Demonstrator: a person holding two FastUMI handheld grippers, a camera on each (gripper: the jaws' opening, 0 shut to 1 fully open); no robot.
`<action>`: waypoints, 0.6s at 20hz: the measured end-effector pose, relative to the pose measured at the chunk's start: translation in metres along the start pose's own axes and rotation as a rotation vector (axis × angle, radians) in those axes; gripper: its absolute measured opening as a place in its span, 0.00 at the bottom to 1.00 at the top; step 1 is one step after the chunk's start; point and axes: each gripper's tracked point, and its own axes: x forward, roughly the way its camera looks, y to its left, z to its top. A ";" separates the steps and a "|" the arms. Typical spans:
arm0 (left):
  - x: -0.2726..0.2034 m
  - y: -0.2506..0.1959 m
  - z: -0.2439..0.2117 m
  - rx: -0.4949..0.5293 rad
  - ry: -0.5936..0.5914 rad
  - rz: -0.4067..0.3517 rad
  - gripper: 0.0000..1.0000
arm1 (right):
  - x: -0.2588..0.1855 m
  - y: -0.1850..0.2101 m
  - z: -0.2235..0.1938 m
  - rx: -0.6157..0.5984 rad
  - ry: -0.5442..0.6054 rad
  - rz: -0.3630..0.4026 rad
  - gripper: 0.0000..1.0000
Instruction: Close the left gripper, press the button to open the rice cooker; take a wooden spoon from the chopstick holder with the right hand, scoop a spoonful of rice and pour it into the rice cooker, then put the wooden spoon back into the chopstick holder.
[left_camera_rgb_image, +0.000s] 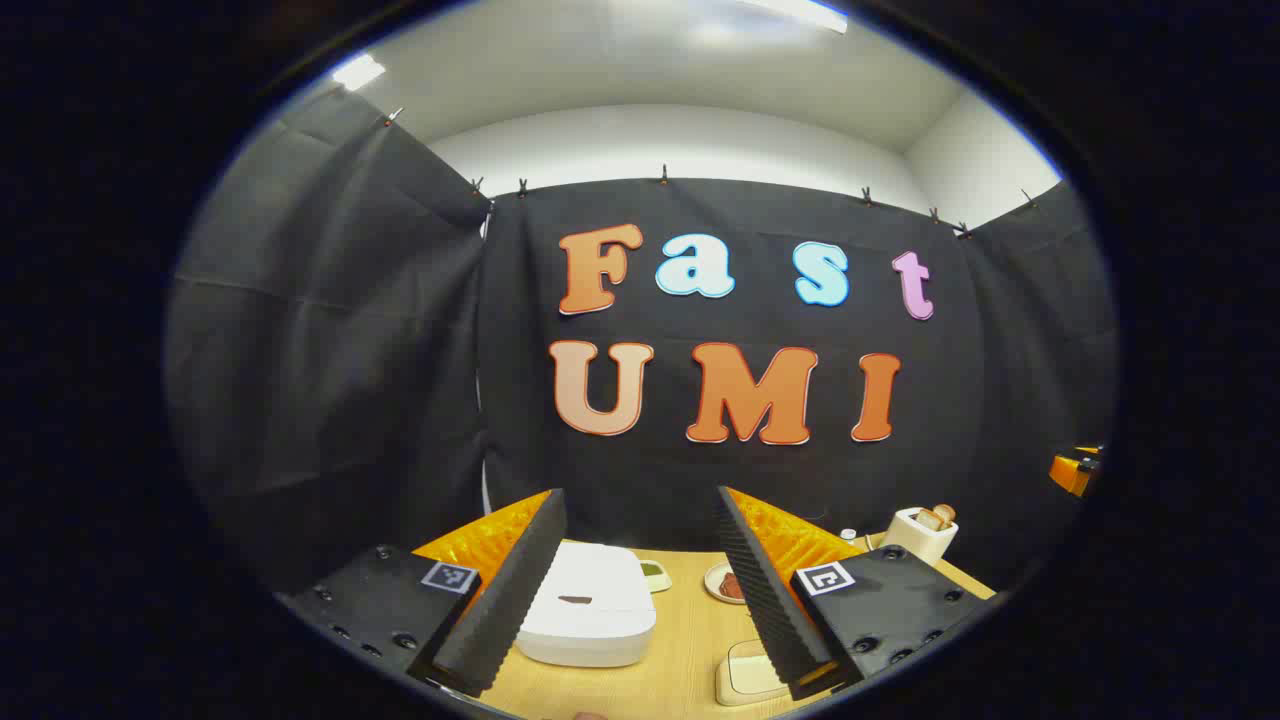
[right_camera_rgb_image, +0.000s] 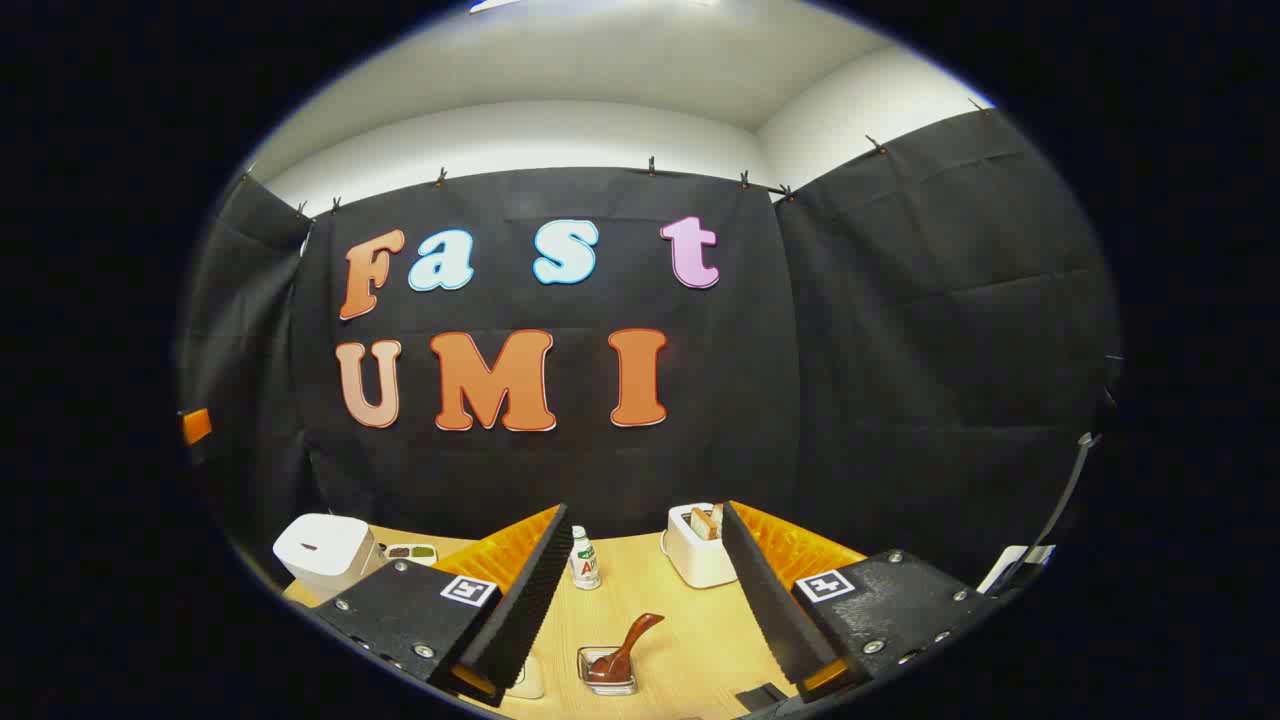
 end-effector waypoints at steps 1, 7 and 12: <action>-0.003 -0.010 -0.006 -0.017 0.016 -0.008 1.00 | 0.004 -0.003 -0.004 0.000 0.014 0.010 0.98; -0.007 -0.015 -0.013 0.011 0.022 0.055 1.00 | 0.020 -0.016 -0.021 -0.023 0.063 0.050 0.93; -0.001 -0.021 -0.016 -0.003 0.034 0.055 1.00 | 0.029 -0.013 -0.018 -0.036 0.062 0.080 0.89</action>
